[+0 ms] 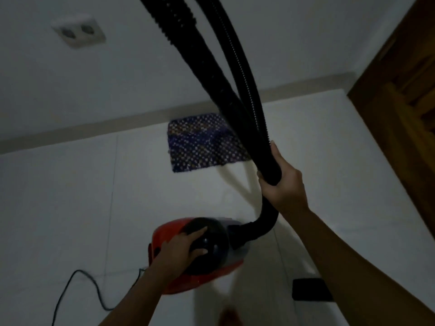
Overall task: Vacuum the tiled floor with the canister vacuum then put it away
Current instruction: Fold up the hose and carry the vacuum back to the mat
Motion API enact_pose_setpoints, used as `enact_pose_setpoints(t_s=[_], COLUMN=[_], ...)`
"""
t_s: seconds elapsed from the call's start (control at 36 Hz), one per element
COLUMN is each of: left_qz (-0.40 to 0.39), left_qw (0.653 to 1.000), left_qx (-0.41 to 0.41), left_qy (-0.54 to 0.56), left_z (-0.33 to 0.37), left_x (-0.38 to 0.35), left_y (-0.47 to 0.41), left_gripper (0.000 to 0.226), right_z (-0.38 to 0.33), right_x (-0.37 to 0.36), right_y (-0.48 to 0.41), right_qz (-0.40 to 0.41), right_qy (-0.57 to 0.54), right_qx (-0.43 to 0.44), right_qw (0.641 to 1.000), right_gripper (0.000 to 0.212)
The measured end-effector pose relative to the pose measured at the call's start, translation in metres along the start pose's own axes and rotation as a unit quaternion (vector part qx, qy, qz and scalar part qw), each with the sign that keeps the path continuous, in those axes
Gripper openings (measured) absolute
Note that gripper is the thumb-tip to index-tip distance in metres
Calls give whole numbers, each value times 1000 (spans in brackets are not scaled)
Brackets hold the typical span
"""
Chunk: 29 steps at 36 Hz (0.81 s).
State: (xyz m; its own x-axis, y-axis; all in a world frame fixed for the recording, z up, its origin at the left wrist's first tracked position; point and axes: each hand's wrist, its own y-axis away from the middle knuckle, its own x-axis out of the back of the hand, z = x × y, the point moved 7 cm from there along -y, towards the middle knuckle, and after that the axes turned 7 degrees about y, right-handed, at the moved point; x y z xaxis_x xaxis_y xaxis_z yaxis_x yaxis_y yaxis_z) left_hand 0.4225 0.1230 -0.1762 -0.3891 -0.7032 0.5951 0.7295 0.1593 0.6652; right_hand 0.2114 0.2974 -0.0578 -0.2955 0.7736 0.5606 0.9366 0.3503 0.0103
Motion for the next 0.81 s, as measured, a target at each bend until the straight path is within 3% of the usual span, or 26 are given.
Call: enact_pose_setpoints(t_s=[0.25,0.42,0.67,0.81], left_qz=[82,136,223,264], left_qw=[996,991,970,957], left_qx=[10,-13,-36,-63], left_qy=[-13,7,88,97], left_z=[18,23,-5,-22], left_x=[152,227,276,293], left_y=[-147,-231,-318,-350], left_gripper=[72,61,61,69], right_z=[-39,-57,-74,-74], right_x=[-23,-45,-85,-105], right_y=[-205,-314,-400,-418], right_qz=[9,38,131,131], right_qy=[-37,-93,-115,-135], right_qx=[64,114,177,207], right_qw=[997,988,969,960], right_gripper=[76,72,51,48])
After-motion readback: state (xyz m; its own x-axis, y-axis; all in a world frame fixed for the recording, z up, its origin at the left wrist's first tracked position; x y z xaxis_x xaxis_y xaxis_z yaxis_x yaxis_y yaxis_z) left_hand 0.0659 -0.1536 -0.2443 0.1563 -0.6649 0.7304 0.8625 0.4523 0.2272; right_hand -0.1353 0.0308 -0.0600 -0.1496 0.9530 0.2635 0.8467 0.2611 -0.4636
